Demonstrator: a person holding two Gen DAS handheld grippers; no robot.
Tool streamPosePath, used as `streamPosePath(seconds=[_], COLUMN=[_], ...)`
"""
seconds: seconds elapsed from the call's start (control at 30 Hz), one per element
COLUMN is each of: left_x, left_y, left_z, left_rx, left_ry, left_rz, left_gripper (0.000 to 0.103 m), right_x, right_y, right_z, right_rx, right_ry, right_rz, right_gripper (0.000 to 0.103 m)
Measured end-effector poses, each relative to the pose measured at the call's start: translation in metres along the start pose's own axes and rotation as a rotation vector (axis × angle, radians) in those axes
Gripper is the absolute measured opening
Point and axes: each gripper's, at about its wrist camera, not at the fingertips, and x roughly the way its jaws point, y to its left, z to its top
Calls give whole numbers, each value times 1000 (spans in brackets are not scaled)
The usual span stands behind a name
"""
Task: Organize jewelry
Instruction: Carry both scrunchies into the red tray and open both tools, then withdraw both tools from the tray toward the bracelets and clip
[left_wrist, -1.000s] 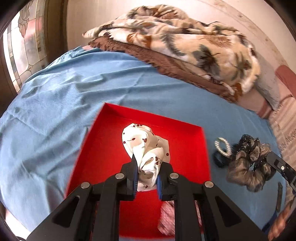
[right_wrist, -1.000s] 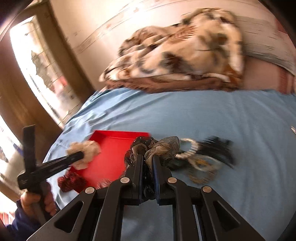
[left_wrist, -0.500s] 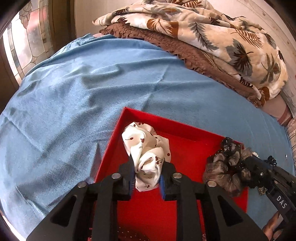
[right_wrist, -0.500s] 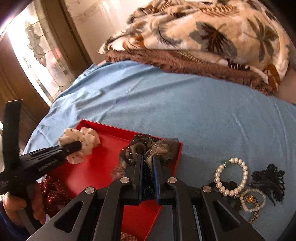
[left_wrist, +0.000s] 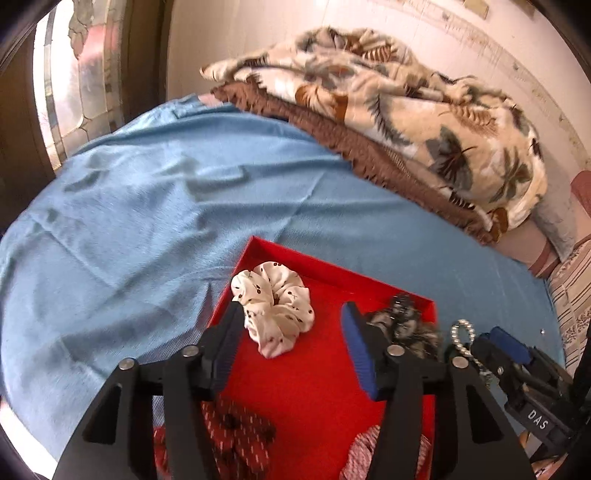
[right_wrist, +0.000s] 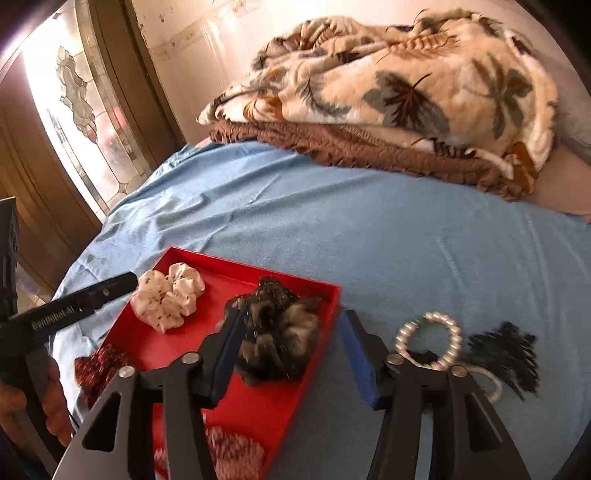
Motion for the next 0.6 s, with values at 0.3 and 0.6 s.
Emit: streamPosePath(seconds=[0.3,0.6], left_x=[-58,-72], left_y=[-35,-101], left_z=[-39,-91], left_rx=[63,211], left_ry=[-42,20], left_rz=[4,-63], left_gripper=[65,66], right_x=[-78,-139], right_y=[-49,-121], right_z=[-80,-145], right_rx=[47,173], right_ry=[1,6], right_rz=[-92,-211], right_gripper=[68,68])
